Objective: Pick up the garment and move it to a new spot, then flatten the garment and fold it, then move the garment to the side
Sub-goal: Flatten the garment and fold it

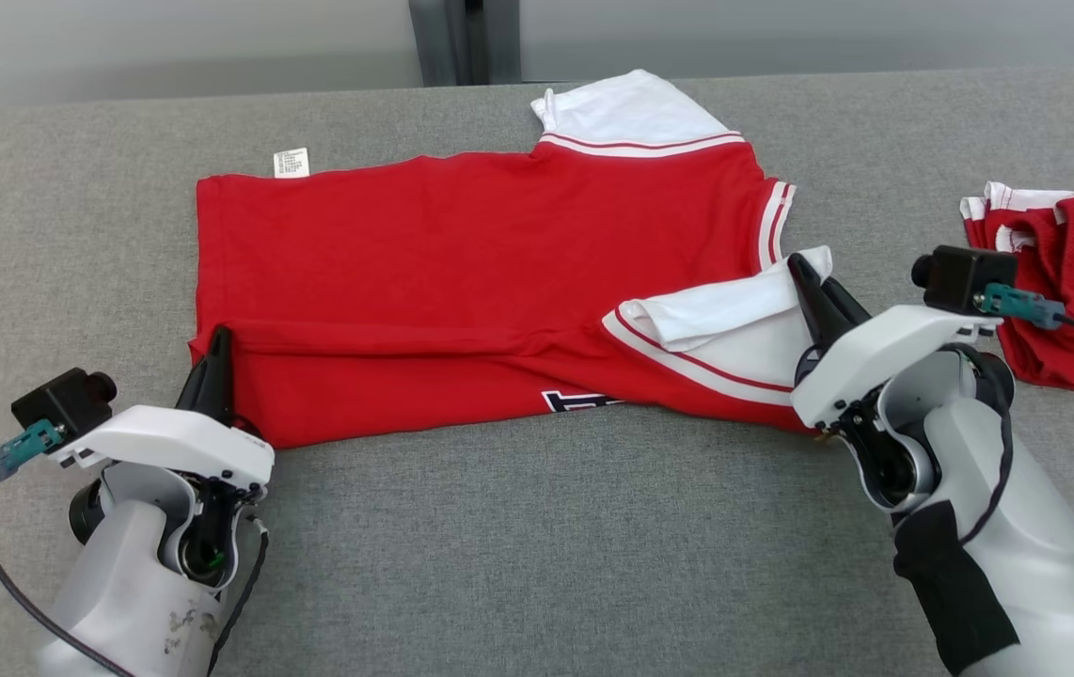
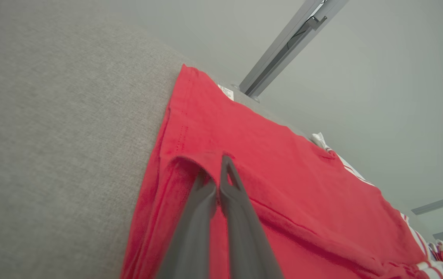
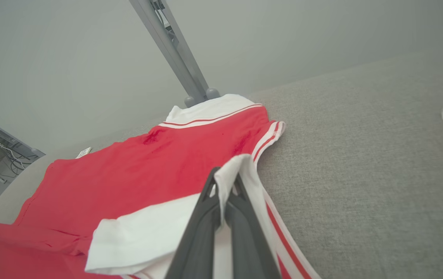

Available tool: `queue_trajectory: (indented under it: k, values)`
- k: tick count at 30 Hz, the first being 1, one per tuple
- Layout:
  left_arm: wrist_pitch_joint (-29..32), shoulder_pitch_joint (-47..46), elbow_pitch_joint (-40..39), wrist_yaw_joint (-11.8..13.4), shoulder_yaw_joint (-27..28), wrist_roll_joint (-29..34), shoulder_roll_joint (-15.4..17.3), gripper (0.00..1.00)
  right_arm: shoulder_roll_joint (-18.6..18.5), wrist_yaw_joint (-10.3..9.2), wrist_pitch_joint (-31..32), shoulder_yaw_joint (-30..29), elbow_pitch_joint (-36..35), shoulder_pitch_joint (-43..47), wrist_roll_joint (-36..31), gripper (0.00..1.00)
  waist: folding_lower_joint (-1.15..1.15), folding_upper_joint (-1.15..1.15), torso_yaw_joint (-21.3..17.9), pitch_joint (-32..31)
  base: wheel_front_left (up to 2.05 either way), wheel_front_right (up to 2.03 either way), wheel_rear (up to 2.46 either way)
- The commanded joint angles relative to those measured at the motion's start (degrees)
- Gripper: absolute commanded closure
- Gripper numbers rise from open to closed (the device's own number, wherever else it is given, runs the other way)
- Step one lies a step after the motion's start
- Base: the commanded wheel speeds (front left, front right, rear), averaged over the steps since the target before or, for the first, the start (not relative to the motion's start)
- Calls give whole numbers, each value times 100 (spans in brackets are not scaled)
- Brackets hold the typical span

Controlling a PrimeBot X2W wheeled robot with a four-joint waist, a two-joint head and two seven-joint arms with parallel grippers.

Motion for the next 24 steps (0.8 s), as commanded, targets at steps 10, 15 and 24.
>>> queue_trajectory:
  k: [10, 15, 24]
  values:
    - [-168, -571, 528, -49, -324, 66, -12, 67, -36, 0, -503, 591, 1177, -966, 255, 73, 0, 0, 9, 104, 0, 0, 0]
    - [-240, -659, 462, -50, -506, -6, -6, 0, -32, 0, -957, 827, 1657, -1409, 396, 0, 0, 0, 52, 115, 0, 0, 0]
    - [-339, -350, -17, -46, -681, -112, 162, 0, -35, 0, -1438, 1115, 1830, -1705, 520, 0, 0, 0, 53, 16, 0, 0, 0]
